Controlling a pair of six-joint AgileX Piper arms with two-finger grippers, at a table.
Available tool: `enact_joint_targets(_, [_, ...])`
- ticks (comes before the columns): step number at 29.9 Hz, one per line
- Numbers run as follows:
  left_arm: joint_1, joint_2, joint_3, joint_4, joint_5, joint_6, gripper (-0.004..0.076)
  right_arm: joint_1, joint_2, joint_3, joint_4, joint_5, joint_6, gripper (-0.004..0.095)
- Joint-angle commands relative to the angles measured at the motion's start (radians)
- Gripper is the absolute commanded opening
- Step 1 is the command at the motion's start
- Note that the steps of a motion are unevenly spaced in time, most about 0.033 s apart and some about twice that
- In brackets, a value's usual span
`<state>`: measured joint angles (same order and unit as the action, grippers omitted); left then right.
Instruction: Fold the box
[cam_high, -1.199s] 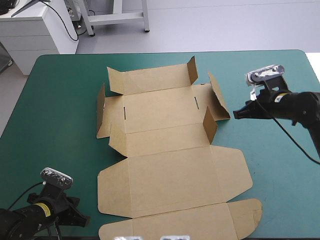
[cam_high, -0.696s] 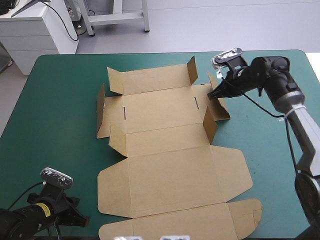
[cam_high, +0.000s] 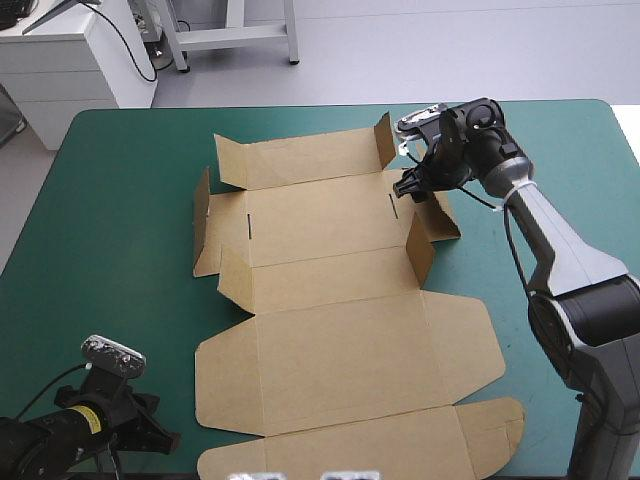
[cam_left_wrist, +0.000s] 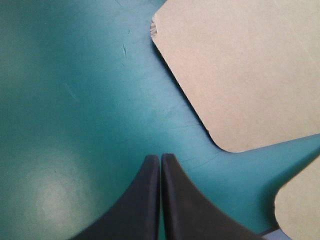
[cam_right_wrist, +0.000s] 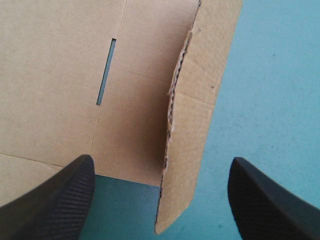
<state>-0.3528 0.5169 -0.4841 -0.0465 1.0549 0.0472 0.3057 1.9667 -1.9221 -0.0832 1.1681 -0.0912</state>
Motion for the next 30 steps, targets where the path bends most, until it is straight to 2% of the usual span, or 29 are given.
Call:
enact_joint_targets(1, [-0.003,0.003,-0.027,-0.002,-0.036,-0.002,-0.0008,0.001,-0.017,-0.079,-0.006,0.01,0.009,0.0698])
enact_joint_targets(6, [-0.003,0.003,-0.027,-0.002,-0.036,-0.002,-0.0008,0.001,0.048,-0.147,-0.022,0.078,0.011,0.0696])
enact_joint_targets(17, [-0.003,0.003,-0.027,-0.002,-0.036,-0.002,-0.0008,0.001,0.105,-0.159,-0.111,0.078,0.033,0.0679])
enact_joint_targets(20, [-0.003,0.003,-0.027,-0.002,-0.036,-0.002,-0.0008,0.001,0.114,-0.159,-0.11,0.078,0.033,0.0562])
enact_joint_targets(28, [-0.003,0.003,-0.027,-0.002,-0.036,-0.002,-0.0008,0.001,0.13,-0.159,-0.11,0.078,0.025,0.0012])
enact_joint_targets(30, [-0.003,0.003,-0.027,-0.002,-0.036,-0.002,-0.0008,0.001,0.13,-0.159,-0.11,0.078,0.021,-0.0015])
